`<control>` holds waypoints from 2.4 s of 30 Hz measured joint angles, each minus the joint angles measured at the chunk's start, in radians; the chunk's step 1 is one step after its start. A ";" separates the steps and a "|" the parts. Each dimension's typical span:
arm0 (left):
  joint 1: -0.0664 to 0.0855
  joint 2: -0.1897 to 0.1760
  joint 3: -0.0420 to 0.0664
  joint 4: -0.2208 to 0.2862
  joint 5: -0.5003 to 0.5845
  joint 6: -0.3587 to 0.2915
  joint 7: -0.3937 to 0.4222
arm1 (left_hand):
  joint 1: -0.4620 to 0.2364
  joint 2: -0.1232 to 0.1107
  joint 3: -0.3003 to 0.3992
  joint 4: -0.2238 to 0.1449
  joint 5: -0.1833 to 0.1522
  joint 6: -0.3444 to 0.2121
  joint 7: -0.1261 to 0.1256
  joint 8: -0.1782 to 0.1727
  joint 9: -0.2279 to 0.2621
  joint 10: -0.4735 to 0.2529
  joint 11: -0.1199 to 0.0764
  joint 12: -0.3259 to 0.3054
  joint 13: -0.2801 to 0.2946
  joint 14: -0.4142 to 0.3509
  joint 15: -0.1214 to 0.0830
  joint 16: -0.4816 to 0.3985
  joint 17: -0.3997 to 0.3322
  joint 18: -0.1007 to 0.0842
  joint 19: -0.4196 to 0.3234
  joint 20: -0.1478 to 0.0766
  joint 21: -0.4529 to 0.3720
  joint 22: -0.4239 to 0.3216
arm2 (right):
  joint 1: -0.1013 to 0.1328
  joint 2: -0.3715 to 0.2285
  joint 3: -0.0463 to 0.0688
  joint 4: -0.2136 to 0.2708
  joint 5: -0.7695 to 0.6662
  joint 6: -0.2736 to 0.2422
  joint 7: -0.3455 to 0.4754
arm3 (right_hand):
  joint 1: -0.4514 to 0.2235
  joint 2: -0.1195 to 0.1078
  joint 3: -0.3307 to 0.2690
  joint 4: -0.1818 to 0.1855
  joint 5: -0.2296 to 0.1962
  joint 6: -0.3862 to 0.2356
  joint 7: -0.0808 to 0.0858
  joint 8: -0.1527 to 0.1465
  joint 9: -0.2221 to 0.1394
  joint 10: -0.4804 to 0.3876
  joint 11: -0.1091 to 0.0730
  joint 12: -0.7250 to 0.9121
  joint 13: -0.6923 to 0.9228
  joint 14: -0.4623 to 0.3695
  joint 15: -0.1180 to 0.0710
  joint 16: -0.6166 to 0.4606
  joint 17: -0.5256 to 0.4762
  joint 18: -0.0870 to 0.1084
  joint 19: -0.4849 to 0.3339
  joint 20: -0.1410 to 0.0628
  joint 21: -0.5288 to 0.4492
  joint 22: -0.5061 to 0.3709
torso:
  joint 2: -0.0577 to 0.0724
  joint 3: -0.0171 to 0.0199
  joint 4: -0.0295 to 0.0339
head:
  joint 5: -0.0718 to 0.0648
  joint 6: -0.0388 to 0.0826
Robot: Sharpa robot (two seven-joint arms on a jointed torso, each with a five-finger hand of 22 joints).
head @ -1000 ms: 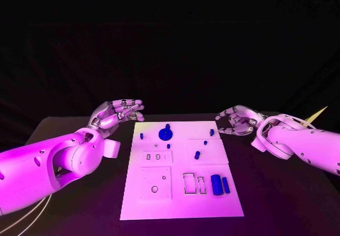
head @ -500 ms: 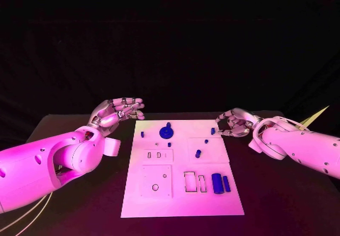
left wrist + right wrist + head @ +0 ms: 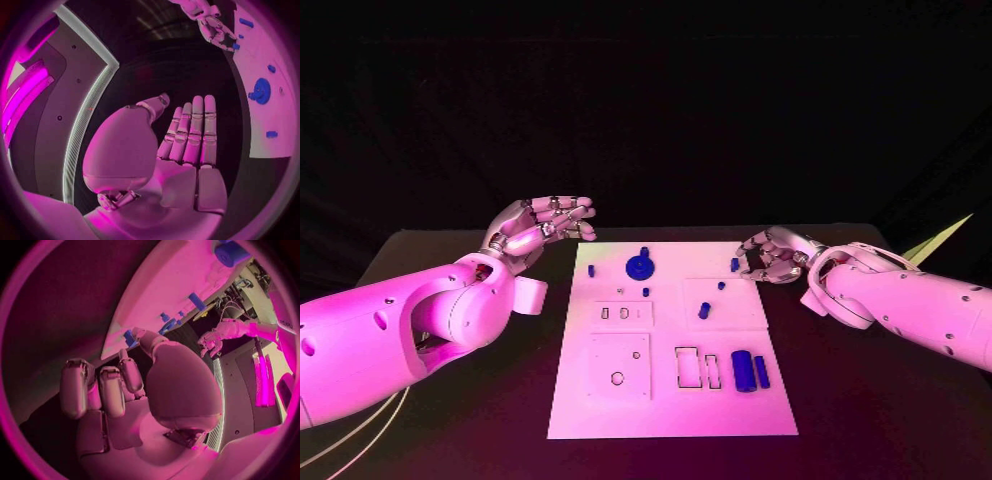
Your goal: Assemble the parts on the task board
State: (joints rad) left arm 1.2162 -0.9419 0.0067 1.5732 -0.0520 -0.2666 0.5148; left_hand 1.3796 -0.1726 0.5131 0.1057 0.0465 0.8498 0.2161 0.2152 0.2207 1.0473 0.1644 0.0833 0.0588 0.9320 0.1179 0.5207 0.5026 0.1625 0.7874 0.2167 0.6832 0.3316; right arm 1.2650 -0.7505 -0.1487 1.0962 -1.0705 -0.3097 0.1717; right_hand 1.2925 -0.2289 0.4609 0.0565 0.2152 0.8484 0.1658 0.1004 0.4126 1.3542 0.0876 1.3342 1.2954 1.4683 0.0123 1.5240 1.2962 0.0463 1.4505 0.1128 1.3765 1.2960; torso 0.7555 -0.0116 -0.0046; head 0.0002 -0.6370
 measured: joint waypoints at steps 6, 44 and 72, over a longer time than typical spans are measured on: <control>0.000 0.000 0.000 0.000 0.000 0.000 0.000 | -0.009 0.009 0.000 0.000 0.000 0.000 0.000 0.000 0.000 0.000 0.000 0.000 0.000 0.000 0.000 0.000 -0.003 0.000 0.000 0.000 0.000 0.000 | -0.002 0.013 0.000 -0.006 0.000 -0.009 -0.010 | 0.000 0.000 0.000 0.000 0.000 0.028 -0.002 0.001 0.001 0.008 -0.007 0.019 0.000 0.000 0.000 0.000 0.000 0.000 0.000 0.000 0.000 0.000 | 0.000 0.0000 0.0003 | 0.000 -0.002; 0.000 0.000 0.000 -0.002 0.000 0.000 -0.007 | -0.009 0.009 -0.013 -0.013 0.000 0.000 0.000 0.000 0.000 0.000 0.000 0.000 0.000 0.000 0.000 0.000 -0.003 0.000 -0.001 0.002 0.000 -0.002 | -0.006 0.040 0.000 -0.023 -0.001 -0.035 -0.030 | 0.000 0.048 0.009 0.017 -0.001 0.113 -0.033 0.070 0.016 0.045 -0.027 0.035 0.000 0.000 -0.025 0.000 0.000 -0.001 0.011 -0.011 0.024 0.000 | -0.001 0.0016 -0.0003 | 0.004 -0.004; 0.000 -0.003 0.000 -0.008 0.000 -0.002 -0.008 | -0.009 0.009 -0.013 -0.013 0.000 0.000 0.000 0.000 0.000 0.000 0.000 0.000 0.000 0.000 0.000 -0.001 -0.004 0.000 -0.001 0.001 0.000 -0.008 | 0.035 -0.008 0.002 0.135 -0.049 -0.171 -0.149 | -0.020 0.068 0.024 0.007 -0.069 0.131 -0.044 0.101 0.023 0.061 -0.043 0.058 0.000 -0.012 -0.038 0.000 0.000 -0.001 0.009 -0.027 0.055 0.000 | -0.004 0.0007 -0.0020 | 0.002 -0.003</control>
State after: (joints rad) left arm 1.2162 -0.9452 0.0067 1.5653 -0.0521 -0.2690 0.5068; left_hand 1.3706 -0.1636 0.4997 0.0923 0.0465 0.8498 0.2161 0.2152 0.2210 1.0474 0.1644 0.0833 0.0588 0.9322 0.1179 0.5198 0.4990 0.1625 0.7860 0.2182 0.6831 0.3240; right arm 1.3000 -0.7584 -0.1468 1.2308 -1.1199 -0.4804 0.0229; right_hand 1.2726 -0.1613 0.4850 0.0634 0.1467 0.9790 0.1217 0.2014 0.4352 1.4152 0.0448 1.3919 1.2954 1.4562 -0.0255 1.5242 1.2962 0.0453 1.4594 0.0853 1.4312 1.2960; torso 0.7512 -0.0109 -0.0066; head 0.0022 -0.6404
